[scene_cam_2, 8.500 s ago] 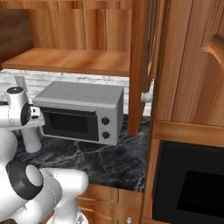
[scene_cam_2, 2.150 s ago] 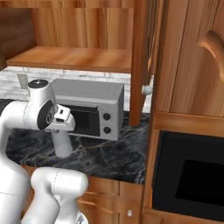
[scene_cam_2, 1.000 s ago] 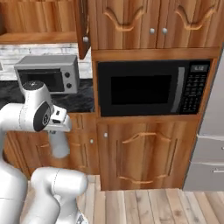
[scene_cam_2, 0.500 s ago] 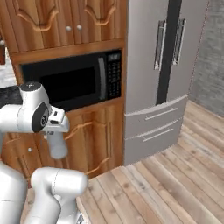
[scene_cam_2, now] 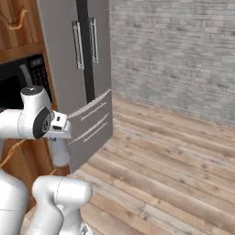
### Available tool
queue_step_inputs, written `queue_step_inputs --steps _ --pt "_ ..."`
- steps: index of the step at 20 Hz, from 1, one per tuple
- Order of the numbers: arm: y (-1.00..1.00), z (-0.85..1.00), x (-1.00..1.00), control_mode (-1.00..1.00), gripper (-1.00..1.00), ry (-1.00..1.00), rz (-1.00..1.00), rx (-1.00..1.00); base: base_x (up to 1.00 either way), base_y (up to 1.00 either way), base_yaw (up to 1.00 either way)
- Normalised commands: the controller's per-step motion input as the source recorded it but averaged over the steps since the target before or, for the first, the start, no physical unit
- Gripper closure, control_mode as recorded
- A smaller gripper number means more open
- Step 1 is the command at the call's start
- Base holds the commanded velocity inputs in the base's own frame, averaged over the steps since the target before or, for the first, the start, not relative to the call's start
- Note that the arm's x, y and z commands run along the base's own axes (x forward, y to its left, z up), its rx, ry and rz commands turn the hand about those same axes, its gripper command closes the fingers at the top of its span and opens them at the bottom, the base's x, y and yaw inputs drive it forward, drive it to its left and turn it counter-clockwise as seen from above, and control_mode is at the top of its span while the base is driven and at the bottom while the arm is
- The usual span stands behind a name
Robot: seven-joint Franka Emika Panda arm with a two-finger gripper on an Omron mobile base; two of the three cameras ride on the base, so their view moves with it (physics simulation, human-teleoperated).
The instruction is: There is a tray on the dining counter. Grab the cup, mug, and pitcher and place them on the tray. The pitcher may be placed next to the tray if it cannot fit the tray.
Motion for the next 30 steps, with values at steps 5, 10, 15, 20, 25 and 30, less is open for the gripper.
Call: queue_step_inputs --steps 5,10,15,20,25,30 --pt "0.00 0.00 0.00 1.00 1.00 0.00 0.00 0.00 0.48 -0.11 -0.75" --pt "0.00 0.00 0.00 1.00 1.00 0.00 0.00 0.00 0.77 -0.01 -0.65" --pt "0.00 0.00 0.00 1.00 1.00 0.00 0.00 0.00 0.99 0.08 -0.42" --pt "0.00 0.00 0.00 1.00 1.00 0.00 0.00 0.00 1.00 0.36 -0.27" --pt "0.00 0.00 0.00 1.00 1.00 0.00 0.00 0.00 1.00 0.44 -0.26" --pt "0.00 0.00 0.00 1.00 1.00 0.00 0.00 0.00 1.00 0.54 -0.33"
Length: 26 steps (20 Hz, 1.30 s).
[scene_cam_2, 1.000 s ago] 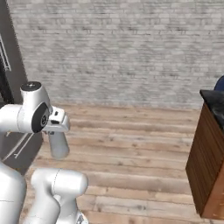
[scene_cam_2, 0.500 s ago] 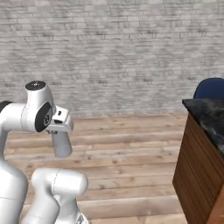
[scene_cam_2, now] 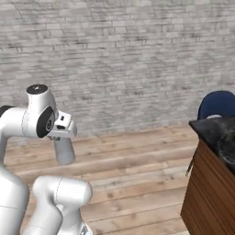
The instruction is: There is a tray on the dining counter. Grab the cup, mug, and pitcher and place them on the tray. The pitcher may be placed next to the tray if it cannot fit the tray.
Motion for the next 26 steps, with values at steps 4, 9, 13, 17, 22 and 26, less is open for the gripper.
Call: queue_step_inputs --steps 4,9,13,17,22,26 --pt "0.00 0.00 0.00 1.00 1.00 0.00 0.00 0.00 0.99 0.77 -0.41" --pt "0.00 0.00 0.00 1.00 1.00 0.00 0.00 0.00 0.85 0.94 -0.59" --pt "0.00 0.00 0.00 1.00 1.00 0.00 0.00 0.00 0.72 1.00 -0.69" --pt "0.00 0.00 0.00 1.00 1.00 0.00 0.00 0.00 0.69 1.00 -0.73" --pt "0.00 0.00 0.00 1.00 1.00 0.00 0.00 0.00 0.69 1.00 -0.76" --pt "0.00 0.00 0.00 1.00 1.00 0.00 0.00 0.00 0.70 0.93 -0.81"
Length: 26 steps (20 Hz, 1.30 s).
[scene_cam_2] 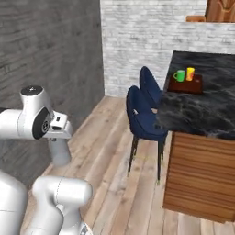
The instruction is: There is a tray on the dining counter. Grab the cup, mug, and pitcher and place them on the tray. The pitcher may be placed next to the tray if it cannot fit the tray.
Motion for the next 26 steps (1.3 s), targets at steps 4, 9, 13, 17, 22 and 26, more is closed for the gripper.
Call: queue_step_inputs --steps 4,9,13,17,22,26 --pt "0.00 0.00 0.00 1.00 1.00 0.00 0.00 0.00 0.61 0.77 -0.85" --pt "0.00 0.00 0.00 1.00 1.00 0.00 0.00 0.00 0.62 0.82 -0.83" --pt "0.00 0.00 0.00 1.00 1.00 0.00 0.00 0.00 0.56 0.83 -0.78" --pt "0.00 0.00 0.00 1.00 1.00 0.00 0.00 0.00 0.48 0.84 -0.78" --pt "0.00 0.00 0.00 1.00 1.00 0.00 0.00 0.00 0.38 0.84 -0.78" --pt "0.00 0.00 0.00 1.00 1.00 0.00 0.00 0.00 0.05 0.86 -0.71"
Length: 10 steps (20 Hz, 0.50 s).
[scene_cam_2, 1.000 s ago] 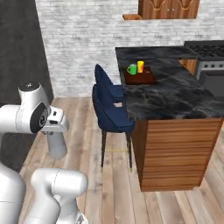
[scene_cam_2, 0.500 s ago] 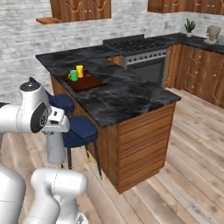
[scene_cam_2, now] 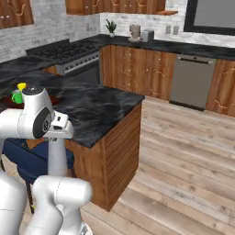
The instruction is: There is a tray on the dining counter. Grab the cup, mug, and pitcher and place them on the tray. The pitcher may be placed next to the tray if it cannot fit the tray.
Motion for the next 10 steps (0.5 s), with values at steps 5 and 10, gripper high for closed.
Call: queue_step_inputs --steps 5,10 --pt "0.00 0.00 0.00 1.00 1.00 0.00 0.00 0.00 0.00 0.80 -0.64" --pt "0.00 0.00 0.00 1.00 1.00 0.00 0.00 0.00 0.00 0.82 -0.56"
